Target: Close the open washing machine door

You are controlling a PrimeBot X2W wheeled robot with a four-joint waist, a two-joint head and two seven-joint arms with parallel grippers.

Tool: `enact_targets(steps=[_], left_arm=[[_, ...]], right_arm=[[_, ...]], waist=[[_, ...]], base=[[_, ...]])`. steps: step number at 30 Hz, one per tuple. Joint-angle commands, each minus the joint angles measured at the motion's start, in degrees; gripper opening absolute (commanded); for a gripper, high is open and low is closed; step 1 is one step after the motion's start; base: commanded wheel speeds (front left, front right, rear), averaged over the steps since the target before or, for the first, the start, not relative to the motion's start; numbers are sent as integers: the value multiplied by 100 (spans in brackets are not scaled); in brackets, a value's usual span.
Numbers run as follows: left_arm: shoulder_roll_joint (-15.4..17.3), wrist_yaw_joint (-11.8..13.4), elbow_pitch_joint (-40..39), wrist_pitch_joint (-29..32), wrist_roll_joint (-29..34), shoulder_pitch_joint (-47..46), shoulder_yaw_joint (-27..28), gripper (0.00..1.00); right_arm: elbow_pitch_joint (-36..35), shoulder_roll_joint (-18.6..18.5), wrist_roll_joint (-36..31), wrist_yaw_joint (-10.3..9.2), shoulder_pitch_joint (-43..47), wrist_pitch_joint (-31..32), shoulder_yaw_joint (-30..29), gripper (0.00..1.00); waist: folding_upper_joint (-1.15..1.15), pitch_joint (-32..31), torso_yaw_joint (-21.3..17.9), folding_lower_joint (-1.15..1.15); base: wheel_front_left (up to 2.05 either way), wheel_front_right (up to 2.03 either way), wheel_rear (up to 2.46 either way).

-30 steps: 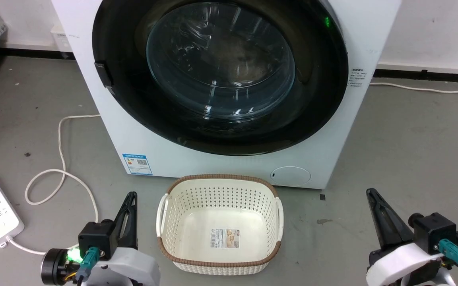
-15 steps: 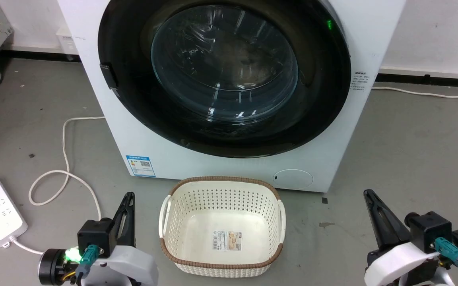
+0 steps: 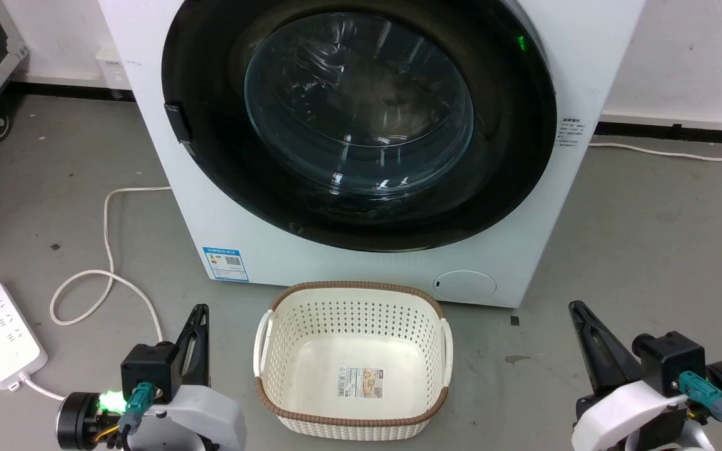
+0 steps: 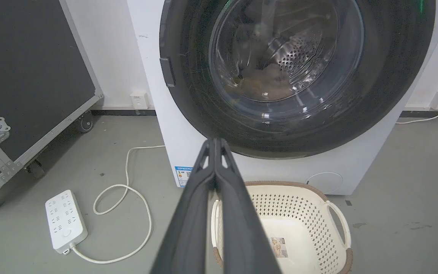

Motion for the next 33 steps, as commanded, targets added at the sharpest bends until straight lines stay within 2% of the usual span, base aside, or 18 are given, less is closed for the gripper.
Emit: enact_targets(steps=[1, 33], left_arm=[[0, 16, -26, 2, 15, 85, 13, 0], [0, 16, -26, 2, 15, 85, 13, 0]], right_arm=[[-38, 31, -42, -4, 107, 2, 2, 0], [-38, 31, -42, -4, 107, 2, 2, 0]], waist=[[0, 0, 0, 0], [0, 0, 0, 0]], base=[[0, 0, 0], [0, 0, 0]])
